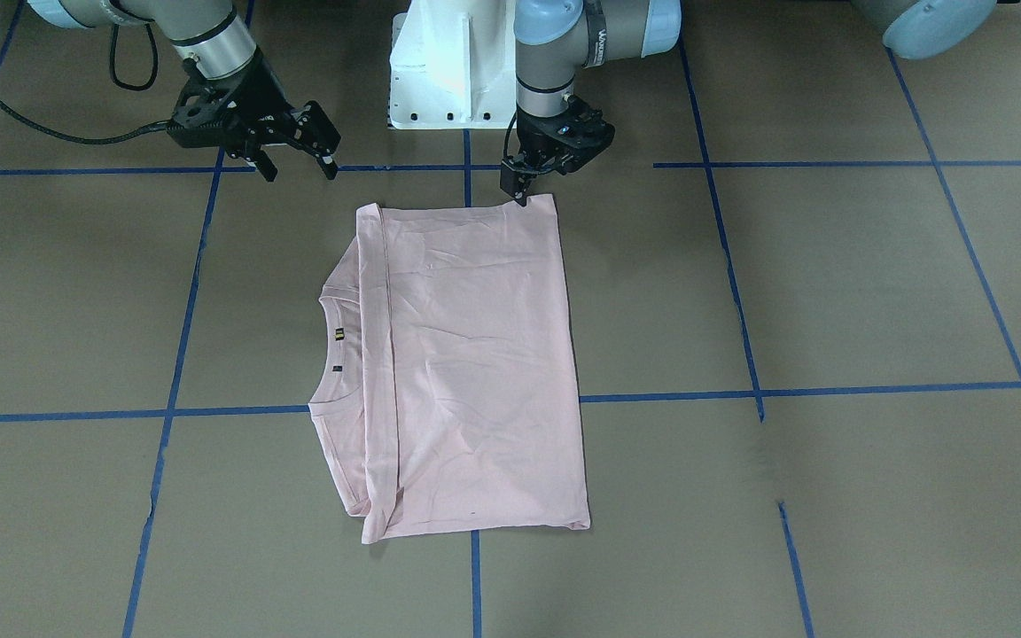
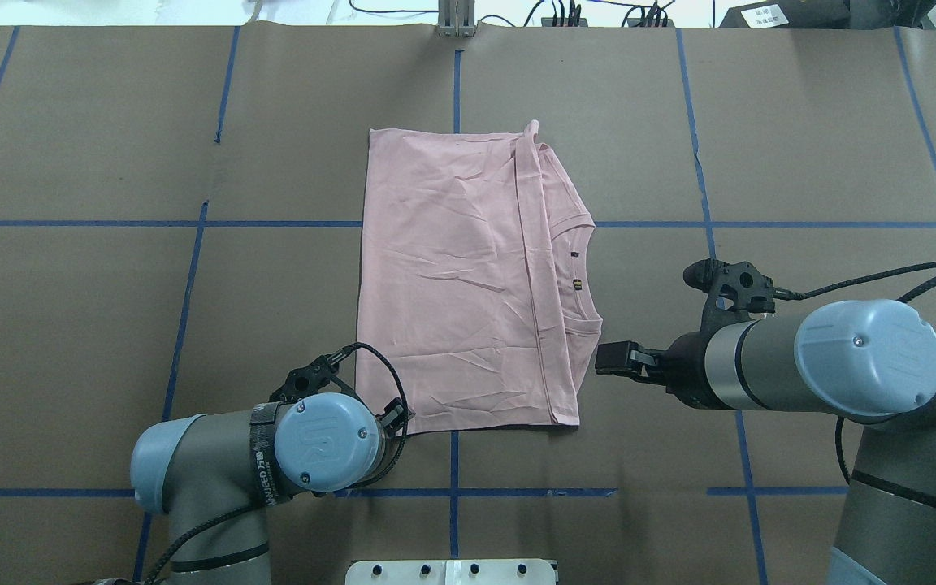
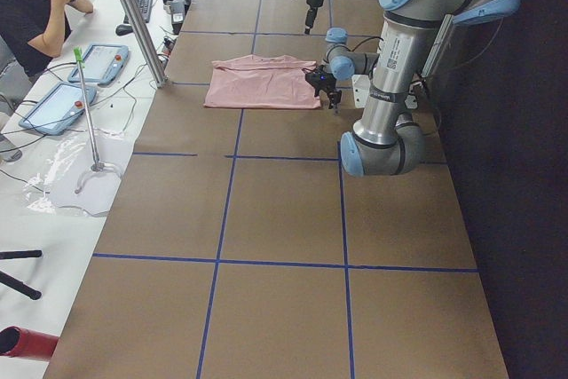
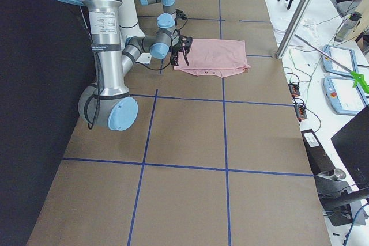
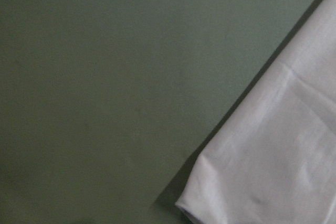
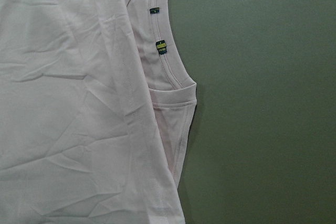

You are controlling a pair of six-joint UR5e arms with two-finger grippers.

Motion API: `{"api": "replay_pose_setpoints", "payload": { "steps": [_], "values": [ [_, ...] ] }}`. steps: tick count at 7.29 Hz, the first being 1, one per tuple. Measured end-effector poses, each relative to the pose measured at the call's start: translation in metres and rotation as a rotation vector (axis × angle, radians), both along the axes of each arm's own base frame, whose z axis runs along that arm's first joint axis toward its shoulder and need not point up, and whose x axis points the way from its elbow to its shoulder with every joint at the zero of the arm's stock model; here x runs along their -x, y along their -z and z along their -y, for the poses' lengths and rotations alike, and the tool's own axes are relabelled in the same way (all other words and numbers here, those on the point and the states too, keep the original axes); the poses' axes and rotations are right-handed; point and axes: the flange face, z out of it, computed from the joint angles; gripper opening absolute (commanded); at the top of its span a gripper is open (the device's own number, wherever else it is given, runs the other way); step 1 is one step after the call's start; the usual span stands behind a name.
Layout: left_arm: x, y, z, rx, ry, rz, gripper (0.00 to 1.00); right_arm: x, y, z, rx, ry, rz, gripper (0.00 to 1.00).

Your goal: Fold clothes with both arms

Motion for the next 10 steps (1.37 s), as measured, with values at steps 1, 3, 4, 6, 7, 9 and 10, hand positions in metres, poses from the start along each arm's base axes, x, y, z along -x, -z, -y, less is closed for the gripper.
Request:
{"api": "replay_pose_setpoints", "payload": {
  "steps": [1,3,4,6,7,9,10],
  "values": [
    [0.0004,-0.0003,0.0027,-0.005,0.006,0.002,0.9,-0.0001,0.0003,0.0002,0.0,0.0,0.001,1.0],
    [-0.0003,-0.0026,0.0068,-0.016,0.019,0.011,0.89,-0.0001,0.0005,0.0003,0.0,0.0,0.001,1.0],
    [-0.0013,-0.0044,0.008,-0.019,0.022,0.016,0.84,-0.0001,0.0006,0.0003,0.0,0.0,0.001,1.0],
    [-0.0025,-0.0057,0.0089,-0.02,0.023,0.019,0.51,-0.0011,0.0006,0.0015,0.001,-0.002,0.002,1.0],
    [-0.0026,-0.0056,0.0089,-0.02,0.023,0.019,0.19,-0.002,0.0006,0.0025,0.002,-0.003,0.002,1.0],
    [-0.0026,-0.0039,0.0087,-0.021,0.023,0.015,0.0,-0.004,0.0012,0.0048,0.004,-0.005,0.005,1.0],
    [-0.0014,-0.0018,0.0089,-0.021,0.024,0.01,0.0,-0.0049,0.0017,0.0056,0.005,-0.007,0.006,1.0]
  ]
}}
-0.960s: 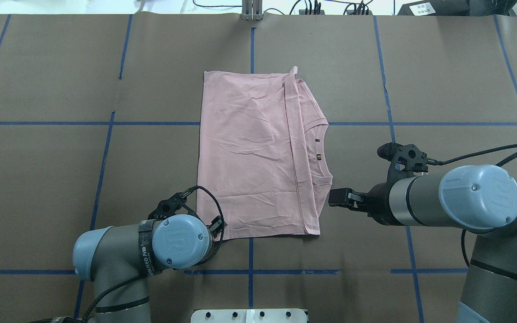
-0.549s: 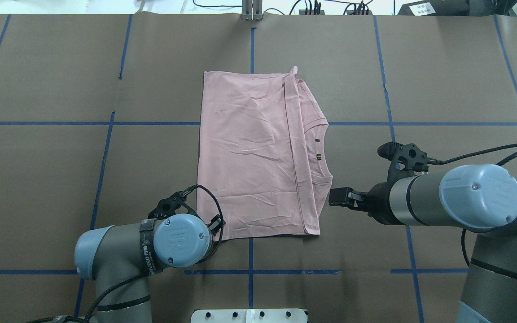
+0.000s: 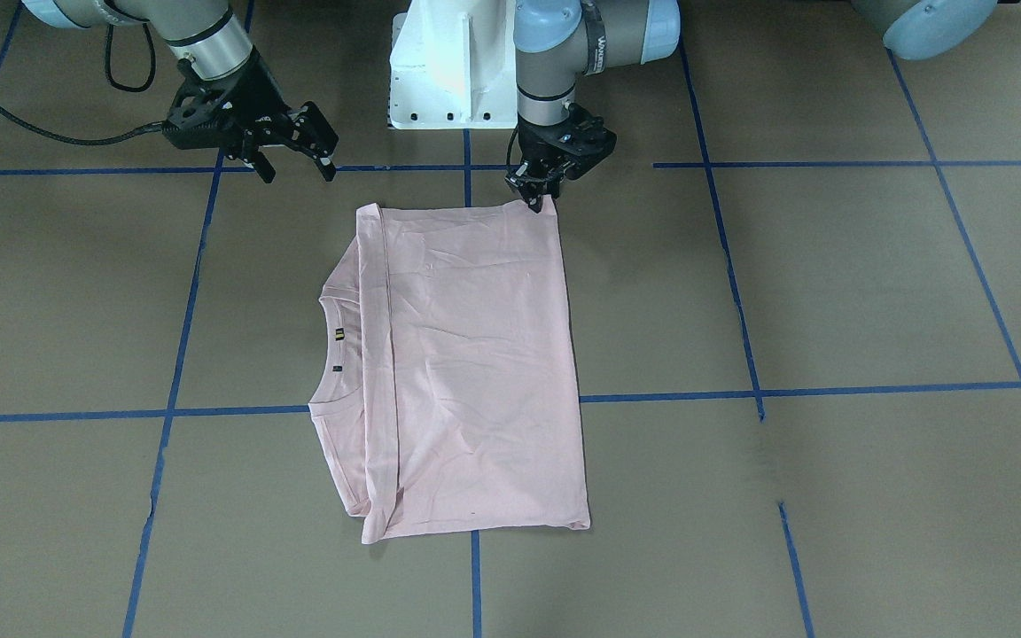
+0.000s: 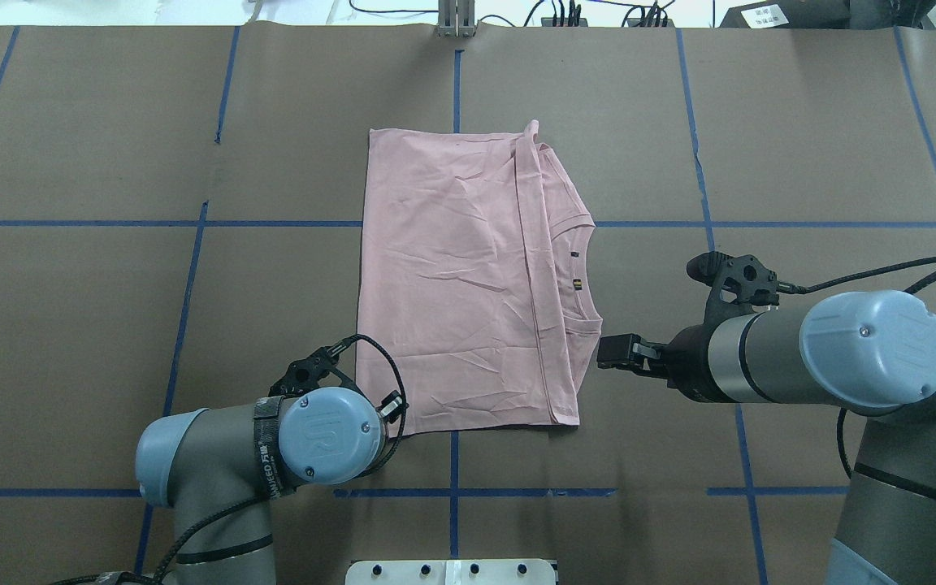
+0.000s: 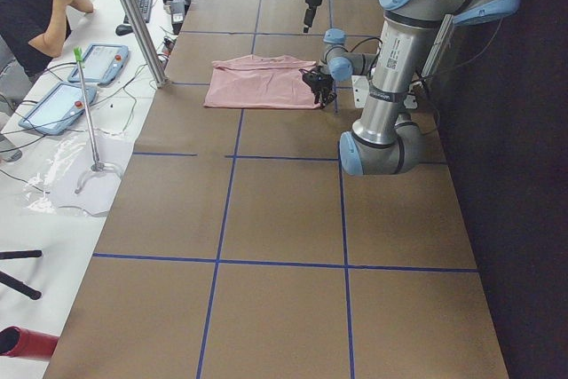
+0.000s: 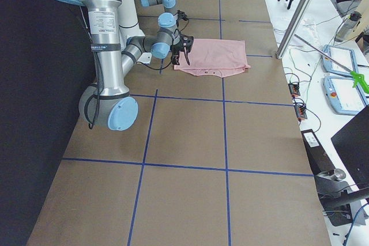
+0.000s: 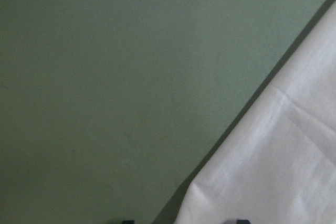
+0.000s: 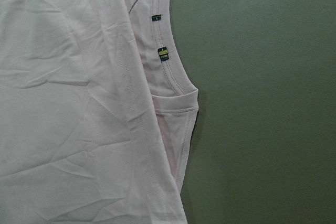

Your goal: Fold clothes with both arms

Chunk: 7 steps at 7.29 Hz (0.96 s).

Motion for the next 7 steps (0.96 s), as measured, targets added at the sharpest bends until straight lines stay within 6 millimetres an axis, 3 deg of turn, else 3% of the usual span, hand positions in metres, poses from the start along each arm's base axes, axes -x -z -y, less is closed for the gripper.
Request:
{"api": "replay_pose_setpoints", "payload": {
  "steps": [4,7],
  "values": [
    [0.009,0.014,0.002,-0.008,0.007,-0.033,0.0,0.0,-0.002,0.003,0.006,-0.008,-0.006,1.0],
    [0.024,0.031,0.005,-0.046,-0.018,-0.068,0.0,0.036,-0.007,0.017,0.112,-0.056,-0.046,1.0]
  ]
}}
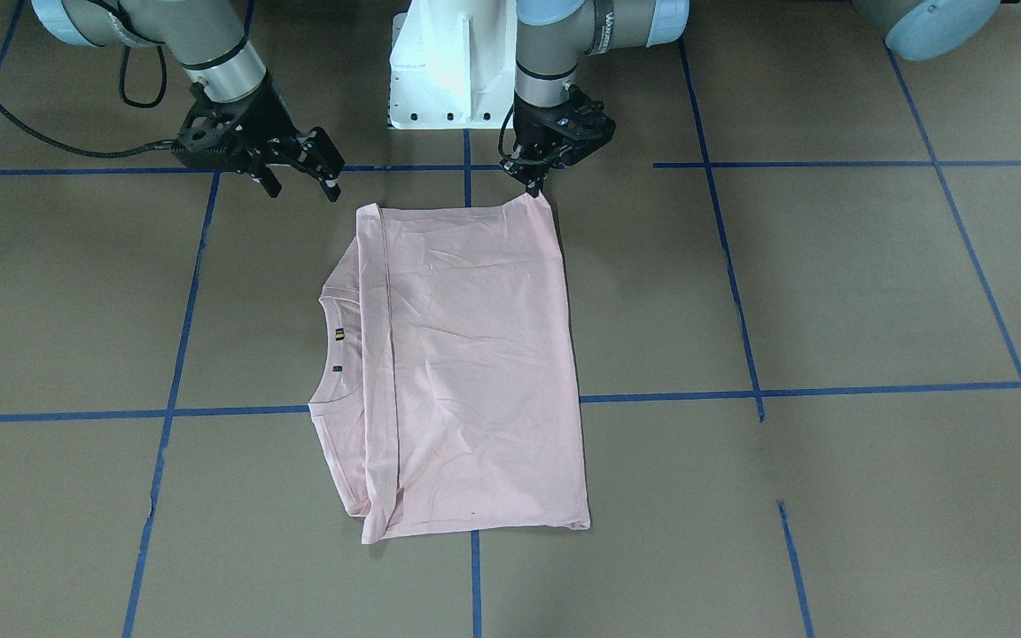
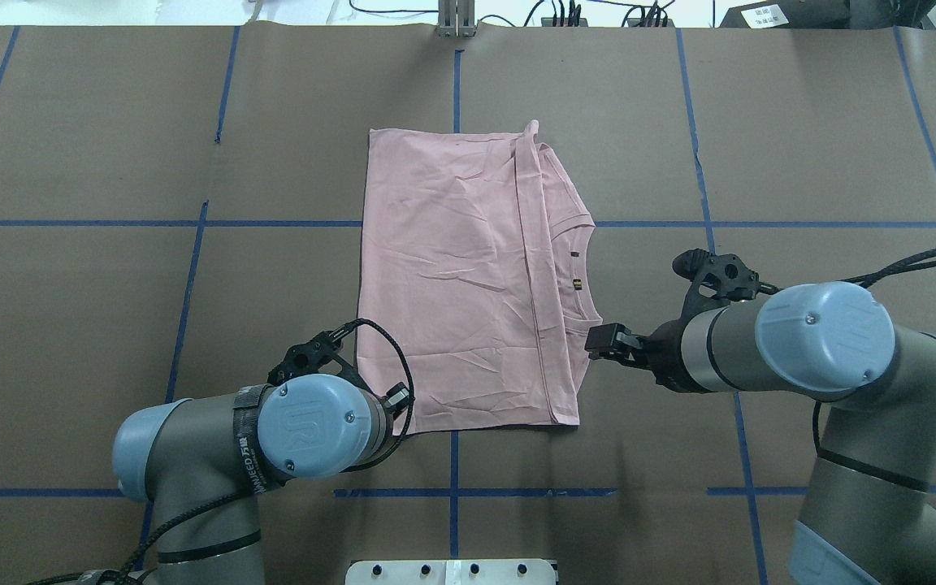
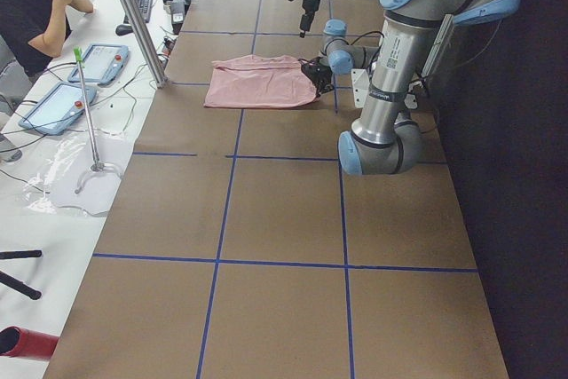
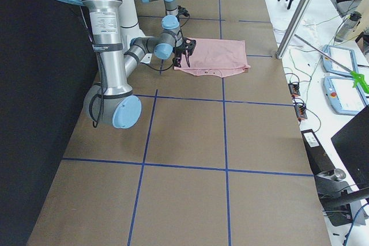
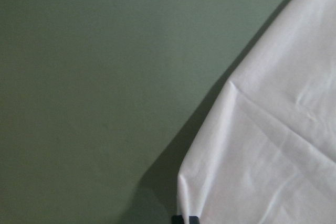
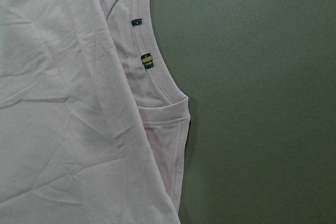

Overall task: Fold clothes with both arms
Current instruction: 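Move the right gripper to the shirt's other near corner and grasp it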

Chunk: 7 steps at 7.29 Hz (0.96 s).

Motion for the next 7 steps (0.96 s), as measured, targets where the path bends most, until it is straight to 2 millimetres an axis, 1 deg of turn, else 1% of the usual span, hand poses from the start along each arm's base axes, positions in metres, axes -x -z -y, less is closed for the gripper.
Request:
{"api": "replay_pose_setpoints", "payload": {
  "steps": [2,3,5,7],
  "values": [
    [0.002,0.002,0.0,-0.005,-0.006,-0.003,0.0,0.053,0.016,0.01,0.108,-0.035,-0.064,1.0],
    [0.002,0.002,0.001,-0.005,-0.006,-0.004,0.0,0.074,0.016,0.01,0.141,-0.041,-0.088,1.0],
    [0.007,0.007,0.004,-0.008,0.001,-0.016,0.0,0.103,0.012,0.004,0.185,-0.05,-0.117,1.0],
    [0.015,0.014,0.006,-0.011,0.007,-0.034,0.0,0.118,0.008,-0.002,0.205,-0.057,-0.133,1.0]
  ]
}}
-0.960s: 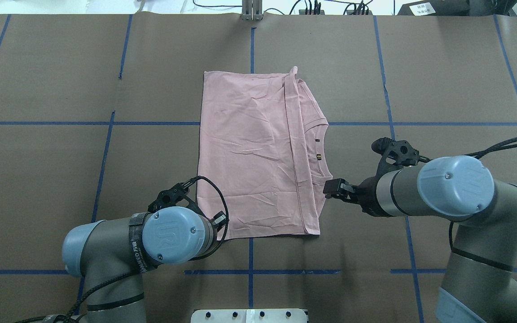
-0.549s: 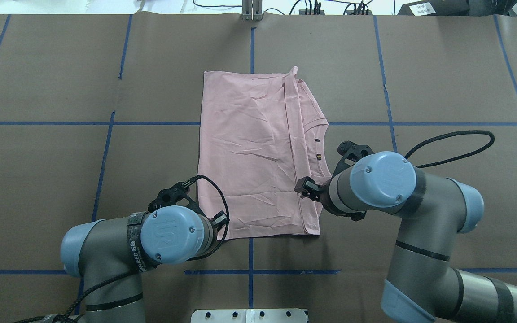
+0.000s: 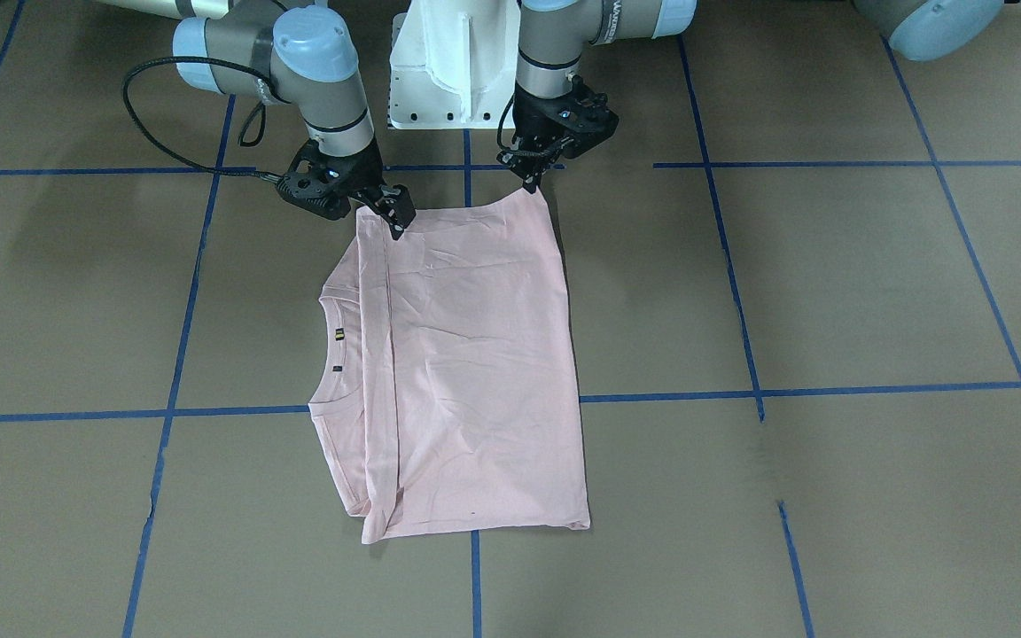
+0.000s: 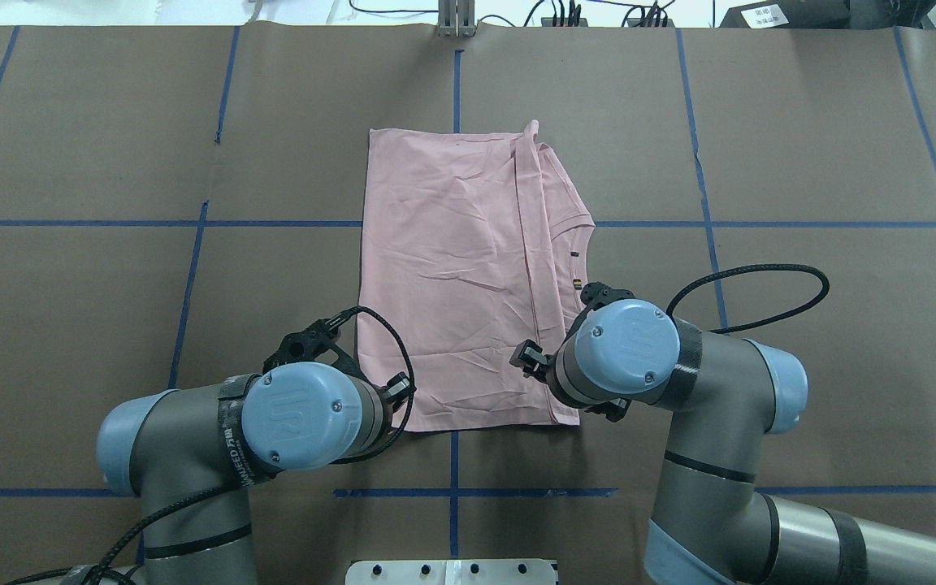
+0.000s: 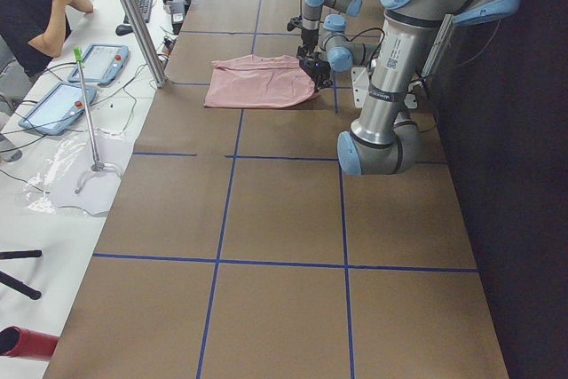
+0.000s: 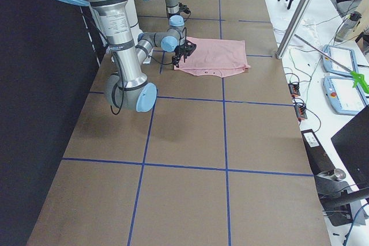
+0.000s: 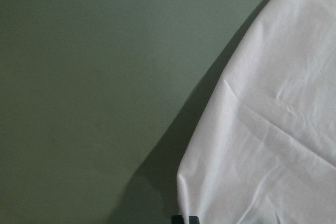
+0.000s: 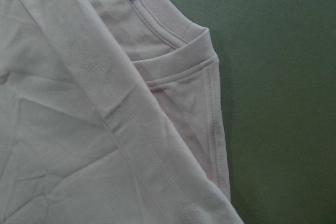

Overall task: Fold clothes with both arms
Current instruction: 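Move the right gripper to the shirt's other near corner and grasp it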

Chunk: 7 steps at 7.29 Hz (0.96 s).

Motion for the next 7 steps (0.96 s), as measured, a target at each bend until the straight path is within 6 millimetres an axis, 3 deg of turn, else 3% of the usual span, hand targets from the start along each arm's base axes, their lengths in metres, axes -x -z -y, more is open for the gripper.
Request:
{"api": "replay_pose_setpoints", "payload": {
  "steps": [4,5,6,7],
  "values": [
    [0.002,0.002,0.001,0.001,0.002,-0.005,0.0,0.013,-0.016,-0.002,0.01,0.0,-0.036,0.99],
    [0.003,0.002,0.0,0.001,0.003,-0.005,0.0,0.013,-0.016,-0.002,0.011,0.0,-0.038,0.68],
    [0.003,0.002,0.0,0.001,0.003,-0.005,0.0,0.013,-0.017,-0.002,0.01,0.0,-0.039,0.27],
    [0.003,0.001,0.0,0.002,0.003,-0.005,0.0,0.013,-0.017,-0.002,0.01,0.001,-0.039,0.0]
  ]
}}
